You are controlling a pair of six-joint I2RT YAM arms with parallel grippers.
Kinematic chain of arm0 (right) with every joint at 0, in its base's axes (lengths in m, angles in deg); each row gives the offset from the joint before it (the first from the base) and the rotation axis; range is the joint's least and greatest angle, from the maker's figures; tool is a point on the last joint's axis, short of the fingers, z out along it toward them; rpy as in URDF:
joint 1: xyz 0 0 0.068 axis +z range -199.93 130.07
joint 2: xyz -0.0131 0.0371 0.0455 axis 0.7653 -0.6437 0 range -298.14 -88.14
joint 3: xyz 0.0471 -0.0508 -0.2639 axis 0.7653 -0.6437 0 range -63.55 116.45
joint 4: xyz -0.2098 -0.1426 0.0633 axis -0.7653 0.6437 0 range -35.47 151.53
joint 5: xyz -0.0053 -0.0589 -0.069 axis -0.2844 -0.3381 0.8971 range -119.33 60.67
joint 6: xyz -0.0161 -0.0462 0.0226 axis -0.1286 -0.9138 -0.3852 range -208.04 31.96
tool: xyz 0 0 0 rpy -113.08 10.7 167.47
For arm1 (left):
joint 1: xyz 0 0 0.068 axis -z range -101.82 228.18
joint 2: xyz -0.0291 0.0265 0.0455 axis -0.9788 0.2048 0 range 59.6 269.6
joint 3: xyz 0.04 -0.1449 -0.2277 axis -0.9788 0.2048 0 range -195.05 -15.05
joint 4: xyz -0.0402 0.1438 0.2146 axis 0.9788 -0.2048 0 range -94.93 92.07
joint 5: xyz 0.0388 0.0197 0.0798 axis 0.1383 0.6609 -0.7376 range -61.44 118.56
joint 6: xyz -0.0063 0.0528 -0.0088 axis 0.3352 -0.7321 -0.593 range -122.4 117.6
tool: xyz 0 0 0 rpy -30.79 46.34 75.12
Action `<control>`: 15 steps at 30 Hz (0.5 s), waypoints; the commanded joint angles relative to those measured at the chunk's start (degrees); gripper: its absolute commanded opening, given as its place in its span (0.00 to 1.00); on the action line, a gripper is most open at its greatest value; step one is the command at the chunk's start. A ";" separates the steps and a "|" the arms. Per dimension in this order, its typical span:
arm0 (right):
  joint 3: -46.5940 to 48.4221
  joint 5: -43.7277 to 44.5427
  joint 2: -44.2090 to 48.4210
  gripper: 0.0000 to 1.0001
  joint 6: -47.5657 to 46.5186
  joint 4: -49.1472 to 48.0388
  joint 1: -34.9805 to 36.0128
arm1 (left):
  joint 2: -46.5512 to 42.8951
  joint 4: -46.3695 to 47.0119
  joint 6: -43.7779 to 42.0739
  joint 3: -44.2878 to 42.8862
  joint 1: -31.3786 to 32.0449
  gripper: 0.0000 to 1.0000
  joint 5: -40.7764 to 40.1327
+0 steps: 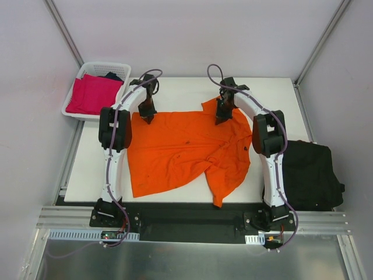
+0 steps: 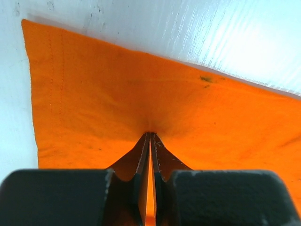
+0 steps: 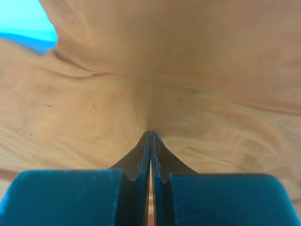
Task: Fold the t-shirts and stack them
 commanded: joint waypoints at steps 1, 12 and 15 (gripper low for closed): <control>-0.62 -3.83 0.05 0.01 0.97 -5.35 -0.33 | 2.09 0.17 -0.44 -2.21 -1.28 0.05 1.29; 3.77 -6.91 -6.27 0.01 3.96 -10.19 -1.82 | 8.94 1.40 -1.85 -10.99 -3.92 0.07 2.86; 4.56 -7.18 -7.42 0.01 4.75 -11.68 -2.26 | 10.26 1.49 -1.23 -14.68 -4.27 0.11 4.27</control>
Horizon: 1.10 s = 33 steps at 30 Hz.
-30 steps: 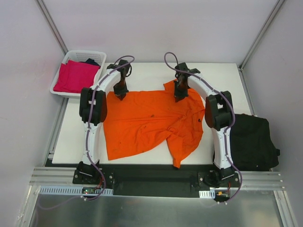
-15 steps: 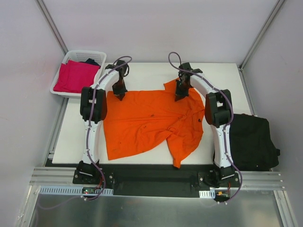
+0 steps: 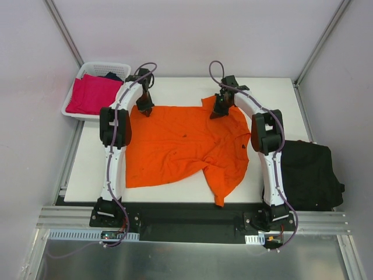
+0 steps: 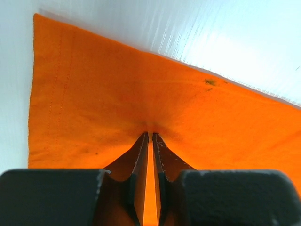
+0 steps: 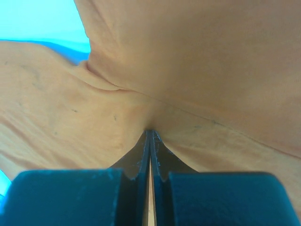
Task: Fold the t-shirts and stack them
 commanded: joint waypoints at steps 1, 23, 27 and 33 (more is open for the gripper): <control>2.48 -0.01 -3.49 0.01 1.64 -3.60 -0.91 | 4.54 1.25 -0.58 -5.02 -1.52 0.13 1.98; -1.45 -11.51 6.32 0.09 5.95 -10.20 -4.78 | -1.93 1.60 -1.99 -9.43 -3.81 0.89 9.36; -8.92 -14.94 15.55 0.14 6.83 -7.13 -4.51 | -11.52 1.69 0.65 -2.59 -2.49 0.89 11.29; -30.61 -16.44 34.34 0.16 4.46 -0.80 -2.14 | -27.52 1.60 3.38 17.26 3.13 0.86 14.46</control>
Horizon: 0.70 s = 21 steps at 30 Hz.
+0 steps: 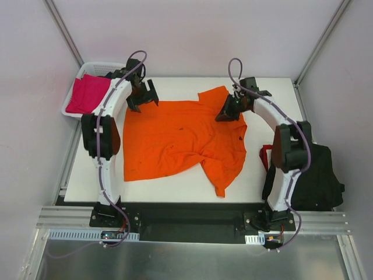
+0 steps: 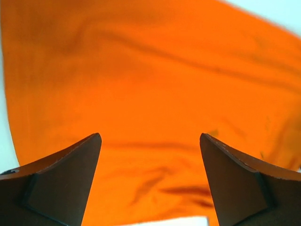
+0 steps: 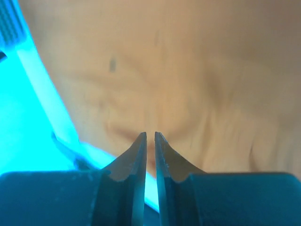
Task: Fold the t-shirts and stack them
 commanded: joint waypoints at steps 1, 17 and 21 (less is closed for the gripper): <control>-12.64 -3.13 16.29 0.16 -1.38 5.72 2.36 | -16.27 -1.26 2.11 14.31 6.08 0.85 3.40; -32.45 -0.41 22.99 0.34 -10.78 13.63 5.27 | -25.54 -0.03 2.73 42.14 11.46 0.24 6.65; -30.25 -1.20 20.01 0.35 -10.78 13.37 5.27 | -23.42 1.19 4.04 44.77 11.46 0.24 7.71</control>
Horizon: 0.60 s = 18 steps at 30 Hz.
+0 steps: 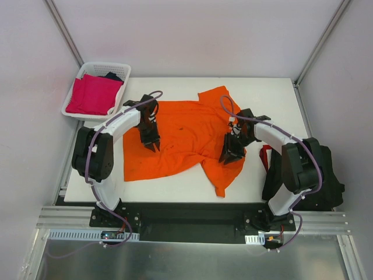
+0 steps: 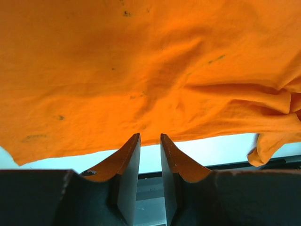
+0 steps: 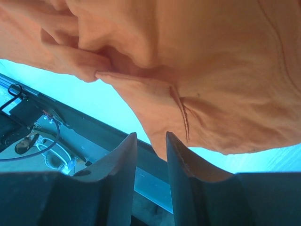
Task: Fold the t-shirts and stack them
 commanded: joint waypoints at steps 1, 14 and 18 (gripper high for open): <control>3.63 -0.32 -2.40 0.34 -1.95 1.02 -0.20 | 2.26 1.00 1.16 2.81 0.00 0.24 1.76; 4.51 -1.38 -8.91 0.35 -3.54 -2.84 -0.20 | 0.33 1.89 1.86 9.85 -9.48 0.24 1.16; 4.86 -1.73 -9.35 0.35 -3.09 -3.46 -0.20 | 1.82 -0.22 0.02 8.71 -12.30 0.24 -1.92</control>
